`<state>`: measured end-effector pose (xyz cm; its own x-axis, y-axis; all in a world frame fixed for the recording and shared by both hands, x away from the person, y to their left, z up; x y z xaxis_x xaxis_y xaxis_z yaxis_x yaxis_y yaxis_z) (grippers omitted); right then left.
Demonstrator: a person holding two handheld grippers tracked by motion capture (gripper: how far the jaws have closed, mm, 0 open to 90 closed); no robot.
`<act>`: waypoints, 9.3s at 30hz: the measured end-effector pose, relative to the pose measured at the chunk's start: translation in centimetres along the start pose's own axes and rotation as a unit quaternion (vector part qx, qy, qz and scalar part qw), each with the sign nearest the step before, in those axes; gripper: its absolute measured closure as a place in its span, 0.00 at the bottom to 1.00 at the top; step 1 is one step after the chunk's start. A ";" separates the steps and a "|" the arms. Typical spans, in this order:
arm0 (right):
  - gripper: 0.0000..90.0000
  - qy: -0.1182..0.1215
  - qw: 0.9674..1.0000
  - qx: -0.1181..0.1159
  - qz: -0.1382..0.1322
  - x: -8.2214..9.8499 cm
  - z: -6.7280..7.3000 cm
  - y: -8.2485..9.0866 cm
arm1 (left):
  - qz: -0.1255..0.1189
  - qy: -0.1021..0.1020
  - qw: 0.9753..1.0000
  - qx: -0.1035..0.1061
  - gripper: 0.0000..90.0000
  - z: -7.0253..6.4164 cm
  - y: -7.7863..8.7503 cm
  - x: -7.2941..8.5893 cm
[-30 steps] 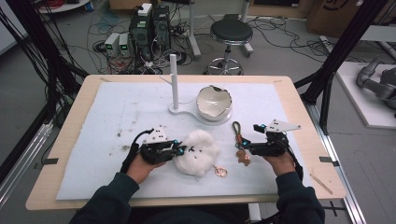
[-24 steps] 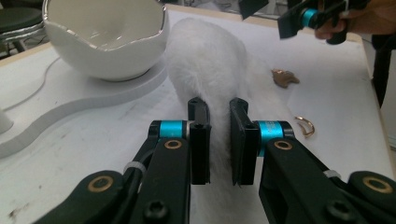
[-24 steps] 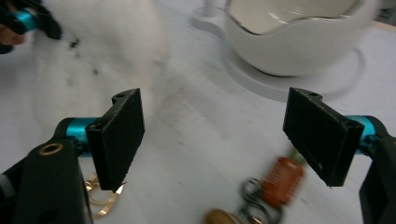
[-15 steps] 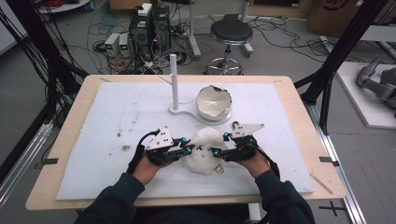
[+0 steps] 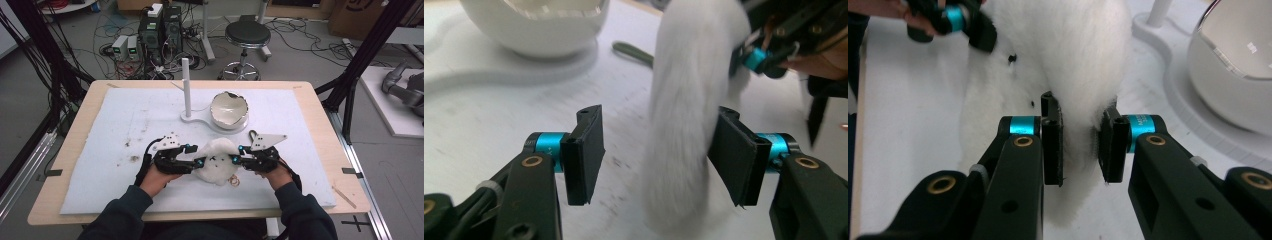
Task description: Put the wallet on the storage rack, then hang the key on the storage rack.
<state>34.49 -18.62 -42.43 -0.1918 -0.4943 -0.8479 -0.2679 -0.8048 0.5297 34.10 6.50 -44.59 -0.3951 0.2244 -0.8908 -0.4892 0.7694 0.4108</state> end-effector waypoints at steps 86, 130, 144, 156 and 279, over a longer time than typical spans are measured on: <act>0.84 0.075 0.988 0.135 0.012 -12.8 -11.6 2.6 | -0.071 0.062 0.979 -0.181 0.27 10.3 8.8 0.3; 0.84 0.131 0.952 0.183 0.206 -8.0 -13.1 -3.5 | -0.066 0.070 0.980 -0.175 0.27 10.4 8.7 0.4; 0.42 -0.008 0.986 0.159 0.051 -7.3 -11.8 3.0 | -0.082 0.074 0.979 -0.171 0.27 10.4 9.0 0.2; 0.33 -0.105 0.974 0.201 -0.009 1.4 -8.0 7.4 | -0.102 0.059 0.973 -0.197 0.23 10.7 9.8 0.0; 0.87 -0.093 0.989 -0.078 -0.090 -3.0 2.6 -4.2 | -0.118 0.024 0.992 0.042 0.72 0.1 2.2 -3.4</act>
<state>33.77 -12.94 -41.99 -0.3281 -0.2822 -0.9015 -0.1666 -0.9221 0.3492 34.39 7.49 -40.63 -0.3150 0.0037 -0.9491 -0.5069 0.8448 0.1715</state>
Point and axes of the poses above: each handheld gripper's, and its own axes: y roughly backward along the jaws, x roughly out of its underside, z roughly to its left, the point moved 4 cm from there along -y, roughly forward along the jaws, and after that the axes turned 8 degrees about -x, right-handed, at the moved point
